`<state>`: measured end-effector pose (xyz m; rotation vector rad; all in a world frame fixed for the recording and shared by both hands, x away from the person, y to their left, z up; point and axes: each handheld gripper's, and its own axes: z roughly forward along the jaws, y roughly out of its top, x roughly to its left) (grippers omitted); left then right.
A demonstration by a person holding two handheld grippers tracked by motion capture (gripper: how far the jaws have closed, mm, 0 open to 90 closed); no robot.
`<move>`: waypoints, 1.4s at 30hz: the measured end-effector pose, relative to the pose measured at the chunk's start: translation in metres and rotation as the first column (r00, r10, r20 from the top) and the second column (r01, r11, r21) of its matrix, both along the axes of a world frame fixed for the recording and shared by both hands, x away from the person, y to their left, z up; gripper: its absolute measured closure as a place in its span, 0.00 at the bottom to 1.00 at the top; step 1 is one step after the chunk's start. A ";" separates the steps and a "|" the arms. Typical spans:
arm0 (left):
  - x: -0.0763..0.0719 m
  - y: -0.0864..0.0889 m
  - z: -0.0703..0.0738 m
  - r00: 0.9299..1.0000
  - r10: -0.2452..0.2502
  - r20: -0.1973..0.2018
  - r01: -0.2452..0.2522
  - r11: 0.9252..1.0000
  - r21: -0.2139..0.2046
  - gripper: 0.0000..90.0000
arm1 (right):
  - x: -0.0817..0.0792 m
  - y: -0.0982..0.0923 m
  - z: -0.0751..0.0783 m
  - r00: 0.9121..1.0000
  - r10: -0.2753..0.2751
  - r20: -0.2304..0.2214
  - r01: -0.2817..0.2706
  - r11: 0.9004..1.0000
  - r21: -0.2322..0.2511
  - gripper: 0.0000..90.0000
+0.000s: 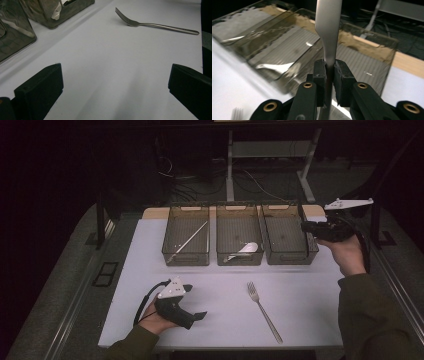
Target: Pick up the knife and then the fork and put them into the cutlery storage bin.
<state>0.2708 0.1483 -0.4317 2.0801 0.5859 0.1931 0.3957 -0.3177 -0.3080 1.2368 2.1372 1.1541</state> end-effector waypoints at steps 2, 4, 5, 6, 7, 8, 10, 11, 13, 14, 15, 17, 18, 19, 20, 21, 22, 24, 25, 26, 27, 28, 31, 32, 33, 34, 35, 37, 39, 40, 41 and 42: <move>0.000 0.000 0.000 1.000 0.005 0.002 -0.005 1.000 -0.003 0.00 | 0.010 -0.001 0.000 1.000 -0.016 -0.002 0.016 1.000 -0.015 0.89; 0.001 0.000 0.000 1.000 0.008 0.000 -0.008 1.000 -0.006 0.00 | 0.019 -0.002 -0.002 1.000 -0.029 0.000 0.029 0.999 -0.026 0.89; 0.001 0.000 0.000 1.000 0.008 0.000 -0.008 1.000 -0.005 0.00 | 0.023 -0.003 -0.003 0.999 -0.035 -0.003 0.035 0.999 -0.026 0.89; 0.001 0.000 0.000 1.000 0.004 0.005 -0.004 1.000 -0.003 0.00 | 0.028 -0.004 -0.006 0.999 -0.042 -0.009 0.042 0.999 -0.025 0.89; 0.000 0.000 0.000 1.000 0.006 0.000 -0.006 1.000 -0.005 0.00 | 0.031 -0.004 -0.008 0.999 -0.049 -0.012 0.049 0.998 -0.029 0.89; 0.000 0.000 0.000 1.000 0.002 0.002 -0.002 1.000 -0.002 0.00 | 0.035 -0.005 -0.012 0.999 -0.052 -0.014 0.052 0.998 -0.037 0.89; 0.000 0.000 0.000 1.000 0.000 0.002 0.000 1.000 -0.001 0.00 | 0.041 -0.005 -0.021 0.998 -0.063 -0.031 0.062 0.997 -0.053 0.89; 0.000 0.000 0.000 1.000 0.000 0.001 0.000 1.000 -0.001 0.00 | 0.043 -0.005 -0.025 0.997 -0.067 -0.041 0.064 0.996 -0.067 0.89; 0.001 0.000 0.000 1.000 -0.001 0.002 0.001 1.000 -0.002 0.00 | 0.047 -0.004 -0.033 0.996 -0.071 -0.061 0.065 0.993 -0.099 0.89; 0.001 0.000 0.000 1.000 -0.002 0.001 0.002 1.000 -0.003 0.00 | 0.049 -0.003 -0.037 0.995 -0.073 -0.067 0.065 0.991 -0.116 0.89; 0.001 0.000 0.000 1.000 -0.002 0.002 0.002 1.000 -0.002 0.00 | 0.050 -0.003 -0.040 0.994 -0.075 -0.078 0.065 0.989 -0.130 0.89; 0.001 0.000 0.000 1.000 -0.002 0.000 0.002 1.000 -0.003 0.00 | 0.052 -0.003 -0.045 0.992 -0.076 -0.098 0.059 0.985 -0.162 0.89; 0.000 0.000 0.000 1.000 -0.001 -0.001 0.001 1.000 -0.004 0.00 | 0.054 -0.003 -0.051 0.989 -0.079 -0.121 0.057 0.982 -0.180 0.89; 0.000 0.000 0.000 1.000 -0.002 -0.001 0.002 1.000 -0.004 0.00 | 0.054 -0.003 -0.054 0.988 -0.083 -0.130 0.058 0.981 -0.184 0.89; 0.000 0.000 0.000 1.000 -0.003 -0.001 0.003 1.000 -0.005 0.00 | 0.054 -0.004 -0.057 0.986 -0.086 -0.140 0.060 0.981 -0.186 0.89; 0.000 -0.001 0.000 1.000 -0.002 -0.002 0.002 1.000 -0.007 0.00 | 0.055 -0.005 -0.060 0.986 -0.084 -0.147 0.055 0.980 -0.191 0.89; 0.000 -0.001 0.000 1.000 -0.002 -0.002 0.002 1.000 -0.007 0.00 | 0.055 -0.005 -0.063 0.985 -0.088 -0.151 0.057 0.979 -0.198 0.89; 0.000 -0.001 0.000 1.000 -0.003 -0.003 0.003 1.000 -0.007 0.00 | 0.055 -0.005 -0.066 0.983 -0.092 -0.156 0.059 0.977 -0.205 0.89; 0.000 -0.001 0.000 1.000 -0.004 -0.003 0.004 1.000 -0.006 0.00 | 0.055 -0.006 -0.068 0.983 -0.093 -0.159 0.058 0.976 -0.210 0.89; 0.000 -0.001 0.000 1.000 -0.004 -0.003 0.004 1.000 -0.006 0.00 | 0.055 -0.006 -0.073 0.980 -0.094 -0.173 0.056 0.975 -0.215 0.89; 0.000 -0.001 0.000 1.000 -0.004 -0.003 0.004 1.000 -0.003 0.00 | 0.055 -0.006 -0.073 0.980 -0.094 -0.173 0.056 0.975 -0.215 0.89; 0.000 -0.001 0.000 1.000 -0.005 -0.003 0.005 1.000 -0.003 0.00 | 0.056 -0.007 -0.074 0.981 -0.096 -0.168 0.059 0.975 -0.213 0.89; 0.000 -0.001 0.000 1.000 -0.006 -0.003 0.006 1.000 -0.002 0.00 | 0.058 -0.006 -0.075 0.979 -0.102 -0.178 0.062 0.975 -0.213 0.89; 0.000 -0.001 0.000 1.000 -0.007 -0.003 0.007 1.000 -0.003 0.00 | 0.059 -0.006 -0.075 0.979 -0.105 -0.177 0.065 0.974 -0.219 0.89; 0.000 -0.001 0.000 1.000 -0.008 -0.003 0.008 1.000 -0.002 0.00 | 0.060 -0.005 -0.076 0.978 -0.107 -0.178 0.066 0.973 -0.221 0.89; 0.000 -0.001 0.000 1.000 -0.008 -0.003 0.008 1.000 -0.003 0.00 | 0.060 -0.004 -0.077 0.978 -0.109 -0.178 0.067 0.972 -0.225 0.89; 0.000 -0.001 0.000 1.000 -0.007 -0.004 0.007 1.000 -0.005 0.00 | 0.061 -0.002 -0.077 0.978 -0.107 -0.180 0.063 0.970 -0.234 0.89; -0.001 -0.001 0.000 1.000 -0.006 -0.005 0.006 1.000 -0.008 0.00 | 0.063 0.001 -0.080 0.974 -0.114 -0.195 0.062 0.965 -0.257 0.87; -0.001 -0.001 0.000 1.000 -0.007 -0.005 0.007 1.000 -0.008 0.00 | 0.064 0.002 -0.082 0.970 -0.118 -0.213 0.061 0.964 -0.259 0.88; -0.001 -0.001 0.000 1.000 -0.008 -0.005 0.008 1.000 -0.008 0.00 | 0.064 0.002 -0.084 0.967 -0.117 -0.229 0.059 0.968 -0.245 0.85; -0.001 -0.001 0.000 1.000 -0.011 -0.005 0.011 1.000 -0.007 0.00 | 0.064 0.001 -0.085 0.966 -0.113 -0.233 0.057 0.970 -0.236 0.83; 0.000 -0.001 0.000 1.000 -0.013 -0.004 0.013 1.000 -0.004 0.00 | 0.064 0.001 -0.085 0.966 -0.113 -0.233 0.057 0.970 -0.236 0.83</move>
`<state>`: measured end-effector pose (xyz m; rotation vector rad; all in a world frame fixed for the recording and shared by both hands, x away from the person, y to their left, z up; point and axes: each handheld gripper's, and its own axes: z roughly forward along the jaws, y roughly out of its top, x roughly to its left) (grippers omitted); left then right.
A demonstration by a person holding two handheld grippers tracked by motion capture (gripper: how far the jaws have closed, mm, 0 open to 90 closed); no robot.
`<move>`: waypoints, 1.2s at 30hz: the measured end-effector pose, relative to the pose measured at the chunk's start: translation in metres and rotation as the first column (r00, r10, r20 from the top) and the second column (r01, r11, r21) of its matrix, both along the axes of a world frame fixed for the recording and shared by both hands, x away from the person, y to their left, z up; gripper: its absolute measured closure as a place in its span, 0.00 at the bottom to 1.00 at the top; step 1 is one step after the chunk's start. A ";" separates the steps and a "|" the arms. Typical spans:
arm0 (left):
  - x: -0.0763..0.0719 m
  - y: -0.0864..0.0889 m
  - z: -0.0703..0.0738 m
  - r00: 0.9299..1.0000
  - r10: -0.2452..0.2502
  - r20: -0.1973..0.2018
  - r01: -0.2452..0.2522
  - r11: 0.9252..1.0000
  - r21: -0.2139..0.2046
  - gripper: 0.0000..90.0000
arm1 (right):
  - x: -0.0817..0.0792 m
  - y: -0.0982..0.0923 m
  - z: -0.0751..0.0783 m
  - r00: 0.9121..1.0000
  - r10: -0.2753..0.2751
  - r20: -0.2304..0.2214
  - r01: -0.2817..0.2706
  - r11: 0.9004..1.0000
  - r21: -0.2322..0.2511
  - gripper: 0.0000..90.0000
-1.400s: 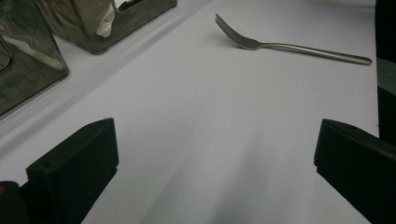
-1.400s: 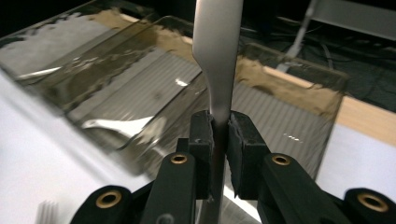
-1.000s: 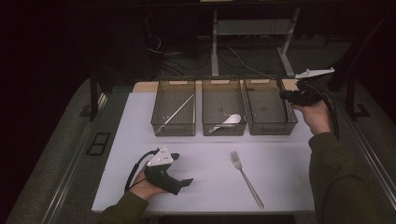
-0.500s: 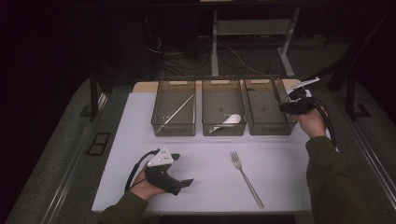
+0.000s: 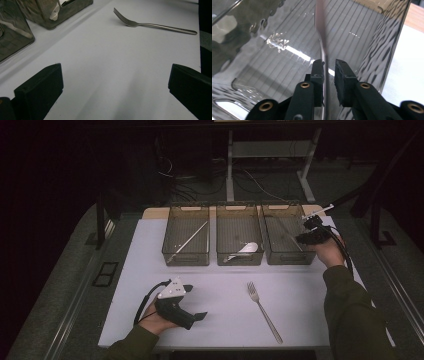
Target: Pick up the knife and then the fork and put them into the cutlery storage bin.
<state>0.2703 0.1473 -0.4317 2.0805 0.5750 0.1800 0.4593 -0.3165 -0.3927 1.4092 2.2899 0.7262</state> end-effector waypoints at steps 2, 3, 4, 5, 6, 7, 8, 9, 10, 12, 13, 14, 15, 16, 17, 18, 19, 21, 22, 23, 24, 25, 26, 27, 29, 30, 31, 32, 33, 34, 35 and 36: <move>0.000 0.000 0.000 1.000 0.000 0.000 0.000 1.000 0.001 0.00 | -0.001 -0.001 0.000 1.000 0.004 0.001 -0.004 1.000 0.018 0.80; 0.000 0.000 0.000 1.000 0.000 0.000 0.000 1.000 0.002 0.00 | -0.002 -0.001 0.001 1.000 0.005 0.008 -0.006 1.000 0.026 0.79; 0.000 0.000 0.000 1.000 0.000 0.000 0.000 1.000 0.002 0.00 | -0.003 -0.002 0.003 1.000 0.001 0.017 -0.002 0.999 0.039 0.77; 0.000 0.000 0.000 1.000 0.000 0.000 0.000 1.000 0.003 0.00 | -0.006 -0.004 0.006 0.999 0.000 0.035 -0.002 0.998 0.071 0.73; 0.000 0.000 0.000 1.000 0.000 0.001 0.000 1.000 0.002 0.00 | -0.006 -0.004 0.006 0.999 0.000 0.035 -0.002 0.998 0.071 0.73; 0.000 0.000 0.000 1.000 0.000 0.001 0.000 1.000 0.001 0.00 | -0.010 -0.005 0.012 0.999 0.000 0.052 -0.006 0.994 0.106 0.68; 0.000 0.000 0.000 1.000 0.002 0.001 -0.002 1.000 0.002 0.00 | -0.013 -0.006 0.015 0.998 0.000 0.061 -0.008 0.991 0.131 0.65; 0.000 0.000 0.000 1.000 0.003 0.000 -0.003 1.000 -0.001 0.00 | -0.013 -0.006 0.015 0.998 0.000 0.061 -0.008 0.991 0.131 0.65; 0.000 0.000 0.000 1.000 0.001 0.001 -0.001 1.000 0.001 0.00 | -0.016 -0.006 0.018 0.998 0.005 0.066 -0.015 0.988 0.154 0.61; 0.000 0.000 0.000 1.000 0.001 0.001 -0.001 1.000 0.002 0.00 | -0.024 -0.006 0.025 0.997 0.014 0.078 -0.028 0.984 0.176 0.57; 0.000 -0.001 0.000 1.000 0.001 0.002 -0.001 1.000 0.003 0.00 | -0.029 -0.006 0.028 0.996 0.016 0.087 -0.032 0.983 0.183 0.55; 0.000 -0.001 0.000 1.000 0.001 0.003 -0.001 1.000 0.004 0.00 | -0.034 -0.006 0.031 0.996 0.017 0.093 -0.035 0.980 0.195 0.52; 0.000 -0.001 0.001 1.000 0.001 0.004 -0.001 1.000 0.004 0.00 | -0.039 -0.006 0.033 0.995 0.025 0.100 -0.045 0.977 0.206 0.51; -0.001 -0.001 0.001 1.000 0.002 0.005 -0.002 1.000 0.005 0.00 | -0.045 -0.006 0.035 0.994 0.028 0.107 -0.051 0.975 0.215 0.50; -0.001 -0.001 0.001 1.000 0.001 0.006 -0.001 1.000 0.006 0.00 | -0.051 -0.005 0.037 0.993 0.036 0.111 -0.060 0.973 0.222 0.50; -0.001 -0.001 0.001 1.000 0.000 0.007 0.000 1.000 0.005 0.00 | -0.057 -0.005 0.039 0.993 0.040 0.113 -0.065 0.971 0.229 0.49; -0.001 -0.001 0.001 1.000 0.002 0.006 -0.002 1.000 0.003 0.00 | -0.063 -0.004 0.040 0.992 0.050 0.117 -0.077 0.969 0.234 0.47; -0.001 -0.001 0.001 1.000 0.003 0.007 -0.003 1.000 0.002 0.00 | -0.074 -0.002 0.041 0.990 0.066 0.123 -0.094 0.967 0.238 0.46; -0.001 -0.001 0.001 1.000 0.003 0.007 -0.003 1.000 0.002 0.00 | -0.080 0.000 0.040 0.988 0.073 0.134 -0.102 0.968 0.230 0.46; -0.001 -0.001 0.001 1.000 0.004 0.007 -0.004 1.000 0.003 0.00 | -0.086 0.002 0.040 0.988 0.076 0.135 -0.106 0.967 0.231 0.45; -0.001 -0.001 0.001 1.000 0.005 0.007 -0.005 1.000 0.001 0.00 | -0.091 0.003 0.039 0.987 0.089 0.136 -0.119 0.965 0.233 0.45; -0.001 -0.001 0.001 1.000 0.004 0.007 -0.004 1.000 0.002 0.00 | -0.096 0.005 0.038 0.986 0.100 0.136 -0.130 0.964 0.232 0.45; -0.001 -0.002 0.001 1.000 0.005 0.007 -0.005 1.000 0.002 0.00 | -0.101 0.007 0.037 0.985 0.108 0.136 -0.137 0.964 0.229 0.45; -0.001 -0.002 0.001 1.000 0.006 0.006 -0.006 1.000 0.002 0.00 | -0.105 0.009 0.036 0.984 0.113 0.137 -0.142 0.963 0.228 0.45; -0.001 -0.002 0.001 1.000 0.006 0.006 -0.006 1.000 0.003 0.00 | -0.113 0.013 0.034 0.984 0.120 0.135 -0.149 0.962 0.230 0.45; -0.001 -0.002 0.001 1.000 0.007 0.006 -0.007 1.000 0.002 0.00 | -0.117 0.015 0.033 0.984 0.126 0.127 -0.152 0.961 0.230 0.45; -0.001 -0.002 0.001 1.000 0.007 0.006 -0.007 1.000 0.002 0.00 | -0.120 0.017 0.032 0.984 0.129 0.122 -0.154 0.961 0.228 0.45; -0.001 -0.002 0.001 1.000 0.007 0.006 -0.007 1.000 0.003 0.00 | -0.124 0.019 0.031 0.986 0.129 0.108 -0.151 0.962 0.229 0.45; -0.001 -0.002 0.001 1.000 0.007 0.006 -0.007 1.000 0.003 0.00 | -0.127 0.022 0.030 0.987 0.128 0.098 -0.147 0.963 0.227 0.45; -0.001 -0.002 0.001 1.000 0.007 0.007 -0.007 1.000 0.003 0.00 | -0.131 0.024 0.029 0.987 0.133 0.094 -0.151 0.962 0.226 0.46; -0.001 -0.002 0.001 1.000 0.004 0.010 -0.004 1.000 0.006 0.00 | -0.134 0.026 0.029 0.986 0.141 0.091 -0.158 0.963 0.219 0.47; -0.001 -0.001 0.001 1.000 0.003 0.010 -0.003 1.000 0.010 0.00 | -0.136 0.028 0.028 0.985 0.147 0.086 -0.162 0.964 0.210 0.47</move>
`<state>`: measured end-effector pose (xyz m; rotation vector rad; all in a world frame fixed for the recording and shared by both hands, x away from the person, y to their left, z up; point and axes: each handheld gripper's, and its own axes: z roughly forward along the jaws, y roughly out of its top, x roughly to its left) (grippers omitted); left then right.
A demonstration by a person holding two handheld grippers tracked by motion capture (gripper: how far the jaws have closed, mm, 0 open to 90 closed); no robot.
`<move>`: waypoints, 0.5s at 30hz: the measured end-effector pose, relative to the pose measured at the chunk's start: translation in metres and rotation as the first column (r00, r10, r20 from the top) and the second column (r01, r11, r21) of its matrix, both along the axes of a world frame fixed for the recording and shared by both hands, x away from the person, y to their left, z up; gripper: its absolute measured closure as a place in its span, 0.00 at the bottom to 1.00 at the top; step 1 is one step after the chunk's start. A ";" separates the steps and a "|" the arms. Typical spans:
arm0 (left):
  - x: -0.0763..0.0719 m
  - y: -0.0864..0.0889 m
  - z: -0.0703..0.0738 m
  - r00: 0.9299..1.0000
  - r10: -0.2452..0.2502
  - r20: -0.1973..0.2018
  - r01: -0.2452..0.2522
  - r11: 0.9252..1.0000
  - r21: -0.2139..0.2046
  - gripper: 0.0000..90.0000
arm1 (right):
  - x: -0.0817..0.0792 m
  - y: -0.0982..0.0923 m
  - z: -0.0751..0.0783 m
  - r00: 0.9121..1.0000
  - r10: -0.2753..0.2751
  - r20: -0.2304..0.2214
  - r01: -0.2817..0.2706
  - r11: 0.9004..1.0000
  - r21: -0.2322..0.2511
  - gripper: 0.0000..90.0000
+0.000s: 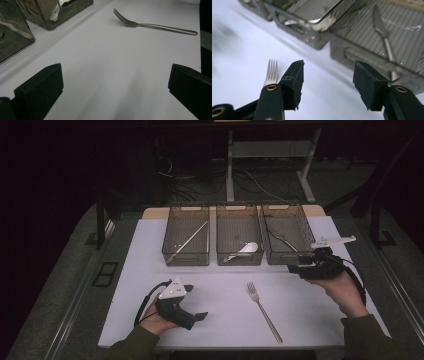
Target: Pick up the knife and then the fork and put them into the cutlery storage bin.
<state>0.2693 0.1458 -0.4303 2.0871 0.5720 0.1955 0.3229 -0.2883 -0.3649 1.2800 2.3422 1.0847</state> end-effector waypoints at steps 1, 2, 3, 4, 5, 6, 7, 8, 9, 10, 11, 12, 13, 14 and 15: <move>0.000 0.000 0.000 1.000 0.002 0.000 -0.002 1.000 -0.004 0.00 | -0.003 0.002 -0.001 1.000 0.009 -0.001 -0.009 1.000 -0.007 0.48; -0.001 0.000 0.000 1.000 0.004 -0.003 -0.004 1.000 -0.006 0.00 | -0.005 0.004 -0.002 1.000 0.015 -0.002 -0.015 1.000 -0.009 0.48; 0.000 0.000 0.000 1.000 0.004 -0.002 -0.004 1.000 -0.005 0.00 | -0.007 0.006 -0.004 1.000 0.020 -0.005 -0.020 1.000 -0.010 0.48; 0.000 0.000 0.000 1.000 0.004 -0.001 -0.005 1.000 -0.007 0.00 | -0.009 0.008 -0.006 1.000 0.029 -0.007 -0.029 0.999 -0.015 0.49; 0.000 0.000 0.000 1.000 0.004 -0.001 -0.004 1.000 -0.004 0.00 | -0.011 0.010 -0.009 0.999 0.041 -0.011 -0.041 0.999 -0.022 0.49; 0.000 0.000 0.000 1.000 0.003 -0.002 -0.003 1.000 -0.003 0.00 | -0.013 0.013 -0.012 0.999 0.051 -0.018 -0.051 0.998 -0.032 0.50; 0.000 0.000 0.000 1.000 0.004 -0.003 -0.004 1.000 -0.003 0.00 | -0.015 0.015 -0.014 0.998 0.060 -0.024 -0.061 0.997 -0.040 0.50; 0.000 0.000 0.000 1.000 0.005 -0.003 -0.005 1.000 -0.004 0.00 | -0.016 0.018 -0.017 0.997 0.067 -0.033 -0.069 0.997 -0.046 0.51; 0.000 0.000 0.000 1.000 0.005 -0.004 -0.005 1.000 -0.007 0.00 | -0.017 0.020 -0.019 0.996 0.075 -0.040 -0.077 0.996 -0.051 0.51; 0.000 0.000 0.000 1.000 0.005 -0.004 -0.005 1.000 -0.007 0.00 | -0.019 0.023 -0.022 0.996 0.080 -0.044 -0.082 0.995 -0.058 0.51; 0.000 0.000 0.000 1.000 -0.001 -0.002 0.001 1.000 0.001 0.00 | -0.020 0.026 -0.023 0.995 0.083 -0.051 -0.086 0.994 -0.063 0.52; 0.000 0.000 0.000 1.000 0.000 -0.002 0.000 1.000 0.000 0.00 | -0.022 0.029 -0.025 0.995 0.082 -0.063 -0.086 0.994 -0.066 0.53; 0.000 0.000 0.000 1.000 0.000 -0.003 0.000 1.000 0.001 0.00 | -0.024 0.031 -0.026 0.994 0.088 -0.070 -0.093 0.993 -0.074 0.54; 0.000 0.001 0.000 1.000 -0.002 -0.002 0.002 1.000 0.002 0.00 | -0.025 0.034 -0.028 0.992 0.098 -0.077 -0.104 0.992 -0.075 0.55; 0.000 0.000 0.000 1.000 -0.002 -0.002 0.002 1.000 0.002 0.00 | -0.027 0.037 -0.029 0.991 0.104 -0.087 -0.111 0.991 -0.080 0.56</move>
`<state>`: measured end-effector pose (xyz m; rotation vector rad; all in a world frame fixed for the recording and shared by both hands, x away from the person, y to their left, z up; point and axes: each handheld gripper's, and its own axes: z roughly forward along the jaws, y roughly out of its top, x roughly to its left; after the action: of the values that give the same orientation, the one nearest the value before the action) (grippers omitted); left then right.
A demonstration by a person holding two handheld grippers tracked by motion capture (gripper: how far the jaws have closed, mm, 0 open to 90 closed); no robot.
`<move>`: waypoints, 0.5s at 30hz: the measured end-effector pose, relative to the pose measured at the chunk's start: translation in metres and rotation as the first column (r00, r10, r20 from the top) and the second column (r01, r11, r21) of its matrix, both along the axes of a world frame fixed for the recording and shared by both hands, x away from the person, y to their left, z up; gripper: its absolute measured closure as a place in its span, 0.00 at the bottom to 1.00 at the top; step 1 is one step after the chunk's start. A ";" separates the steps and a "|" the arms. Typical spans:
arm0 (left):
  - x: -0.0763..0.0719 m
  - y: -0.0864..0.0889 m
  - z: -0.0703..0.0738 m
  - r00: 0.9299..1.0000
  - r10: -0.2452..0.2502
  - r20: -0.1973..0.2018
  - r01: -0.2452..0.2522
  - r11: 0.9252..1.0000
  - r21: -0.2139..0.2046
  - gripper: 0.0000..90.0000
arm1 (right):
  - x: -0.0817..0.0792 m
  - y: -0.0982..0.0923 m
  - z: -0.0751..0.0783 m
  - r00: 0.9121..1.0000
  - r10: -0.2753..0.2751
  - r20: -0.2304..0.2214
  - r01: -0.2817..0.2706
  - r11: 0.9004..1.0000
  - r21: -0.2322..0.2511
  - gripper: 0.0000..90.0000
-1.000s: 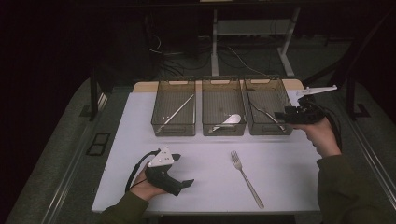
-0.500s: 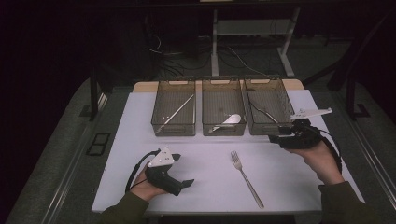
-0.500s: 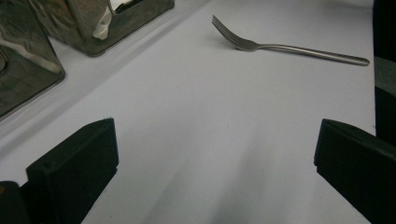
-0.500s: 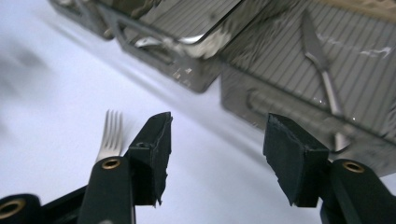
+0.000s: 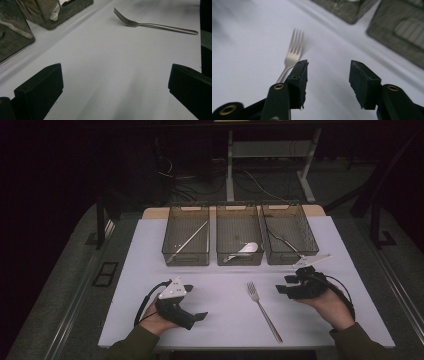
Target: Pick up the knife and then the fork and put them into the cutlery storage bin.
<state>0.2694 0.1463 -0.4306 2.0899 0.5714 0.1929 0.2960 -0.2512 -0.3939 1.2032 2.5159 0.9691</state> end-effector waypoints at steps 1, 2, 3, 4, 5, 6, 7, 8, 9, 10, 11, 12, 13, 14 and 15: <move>0.000 0.000 0.000 1.000 -0.001 0.000 0.001 1.000 0.001 0.00 | -0.002 0.003 -0.001 1.000 0.008 -0.008 -0.008 1.000 -0.004 0.57; 0.000 0.000 0.000 1.000 -0.001 0.000 0.001 1.000 0.001 0.00 | -0.003 0.006 -0.003 1.000 0.016 -0.016 -0.016 1.000 -0.008 0.58; 0.000 0.000 0.000 1.000 -0.001 0.000 0.001 1.000 0.002 0.00 | -0.004 0.009 -0.004 0.999 0.023 -0.024 -0.024 1.000 -0.011 0.59; 0.000 0.000 0.000 1.000 -0.001 0.000 0.001 1.000 0.001 0.00 | -0.005 0.012 -0.005 0.999 0.030 -0.032 -0.031 0.999 -0.011 0.60; 0.000 0.000 0.000 1.000 -0.001 0.000 0.001 1.000 0.002 0.00 | -0.006 0.014 -0.006 0.998 0.038 -0.043 -0.039 0.999 -0.013 0.61; 0.000 0.000 0.000 1.000 -0.001 0.000 0.001 1.000 0.001 0.00 | -0.007 0.017 -0.007 0.998 0.047 -0.051 -0.047 0.999 -0.016 0.62; 0.000 0.000 0.000 1.000 -0.001 0.000 0.001 1.000 0.001 0.00 | -0.007 0.020 -0.008 0.997 0.056 -0.054 -0.057 0.998 -0.021 0.63; 0.000 0.000 0.000 1.000 0.000 0.000 0.000 1.000 0.000 0.00 | -0.008 0.022 -0.008 0.996 0.065 -0.060 -0.067 0.997 -0.024 0.64; 0.000 0.000 0.000 1.000 0.000 -0.001 0.000 1.000 0.001 0.00 | -0.009 0.025 -0.009 0.995 0.076 -0.067 -0.078 0.997 -0.029 0.65; 0.000 0.000 0.000 1.000 0.001 -0.002 -0.001 1.000 0.000 0.00 | -0.010 0.027 -0.010 0.994 0.081 -0.077 -0.084 0.996 -0.034 0.66; 0.000 0.000 0.000 1.000 0.000 -0.002 0.000 1.000 0.000 0.00 | -0.011 0.030 -0.011 0.993 0.085 -0.086 -0.089 0.995 -0.037 0.66; 0.000 0.000 0.000 1.000 -0.002 -0.001 0.002 1.000 0.005 0.00 | -0.011 0.032 -0.012 0.991 0.094 -0.094 -0.098 0.994 -0.041 0.67; 0.000 0.000 0.000 1.000 -0.002 -0.001 0.002 1.000 0.005 0.00 | -0.013 0.035 -0.012 0.990 0.095 -0.106 -0.100 0.994 -0.046 0.68; 0.000 0.000 0.000 1.000 -0.002 -0.001 0.002 1.000 0.005 0.00 | -0.014 0.037 -0.014 0.988 0.106 -0.109 -0.112 0.992 -0.051 0.68; 0.000 0.000 0.000 1.000 -0.001 -0.001 0.001 1.000 0.004 0.00 | -0.015 0.039 -0.015 0.987 0.107 -0.118 -0.114 0.992 -0.058 0.68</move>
<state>0.2694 0.1462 -0.4307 2.0946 0.5707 0.1919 0.2814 -0.2118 -0.4086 1.1419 2.7071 0.8582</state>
